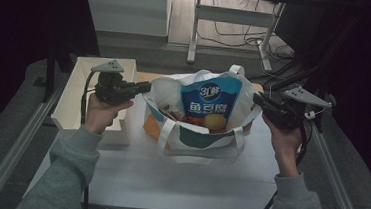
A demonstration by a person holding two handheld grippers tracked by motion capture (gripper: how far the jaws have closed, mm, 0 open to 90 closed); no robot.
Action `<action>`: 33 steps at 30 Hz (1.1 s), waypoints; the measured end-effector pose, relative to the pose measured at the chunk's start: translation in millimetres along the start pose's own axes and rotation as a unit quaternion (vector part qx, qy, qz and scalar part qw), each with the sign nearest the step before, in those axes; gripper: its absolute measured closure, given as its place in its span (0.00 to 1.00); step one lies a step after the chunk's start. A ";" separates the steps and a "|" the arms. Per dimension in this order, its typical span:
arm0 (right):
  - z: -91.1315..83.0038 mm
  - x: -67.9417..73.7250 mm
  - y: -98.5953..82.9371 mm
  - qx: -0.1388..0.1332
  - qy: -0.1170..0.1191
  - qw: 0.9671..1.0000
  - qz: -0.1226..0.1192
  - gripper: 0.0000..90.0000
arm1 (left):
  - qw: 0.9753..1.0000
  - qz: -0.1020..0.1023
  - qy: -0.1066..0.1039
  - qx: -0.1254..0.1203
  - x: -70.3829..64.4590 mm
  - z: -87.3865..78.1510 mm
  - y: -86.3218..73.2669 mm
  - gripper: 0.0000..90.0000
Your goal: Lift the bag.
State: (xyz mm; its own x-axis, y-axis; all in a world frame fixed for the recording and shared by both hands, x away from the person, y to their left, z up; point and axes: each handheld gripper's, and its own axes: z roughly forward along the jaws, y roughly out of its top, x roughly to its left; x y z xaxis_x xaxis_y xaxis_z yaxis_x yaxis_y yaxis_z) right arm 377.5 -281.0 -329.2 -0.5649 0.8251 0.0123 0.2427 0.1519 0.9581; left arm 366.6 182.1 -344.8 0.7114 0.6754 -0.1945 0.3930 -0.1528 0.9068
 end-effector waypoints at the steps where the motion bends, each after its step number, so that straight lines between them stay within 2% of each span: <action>1: 0.1 0.3 0.0 -0.001 0.000 1.000 0.000 0.92 | 1.000 0.001 0.002 -0.001 -0.7 0.1 0.6 0.98; 8: -7.7 1.1 7.6 -0.030 0.000 1.000 -0.003 0.92 | 1.000 0.002 0.010 -0.022 2.2 -11.2 8.9 0.98; 13: -17.4 11.9 22.5 -0.055 0.006 0.998 -0.018 0.92 | 0.999 0.006 0.015 -0.040 1.2 -21.5 15.1 0.98; 15: -20.8 17.3 28.8 -0.067 0.016 0.997 -0.019 0.92 | 0.999 0.008 0.014 -0.041 1.2 -23.7 17.0 0.98; 17: -22.6 23.1 34.5 -0.074 0.015 0.997 -0.031 0.92 | 0.999 0.008 0.016 -0.042 1.6 -24.7 17.6 0.98; 19: -22.3 24.7 37.6 -0.078 0.016 0.996 -0.032 0.92 | 0.999 0.005 0.016 -0.043 3.3 -24.4 17.3 0.98; 24: -10.8 15.0 34.2 -0.058 0.011 0.998 -0.022 0.92 | 0.999 0.000 0.015 -0.033 7.1 -16.0 15.5 0.98; 26: -5.2 10.0 29.5 -0.045 0.006 0.999 -0.018 0.92 | 1.000 0.002 0.017 -0.021 6.8 -6.2 13.7 0.98; 33: 9.7 -0.6 14.5 -0.019 -0.005 1.000 -0.013 0.92 | 0.999 0.009 0.040 -0.004 8.4 11.7 11.5 0.98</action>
State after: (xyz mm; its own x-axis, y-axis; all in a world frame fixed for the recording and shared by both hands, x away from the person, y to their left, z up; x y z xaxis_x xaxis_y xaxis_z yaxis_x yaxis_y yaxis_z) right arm 389.0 -273.9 -318.1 -0.5625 0.8266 -0.0155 0.1975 0.1526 0.9684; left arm 383.9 177.5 -340.4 0.6701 0.7275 -0.1474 0.3750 -0.1604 0.9130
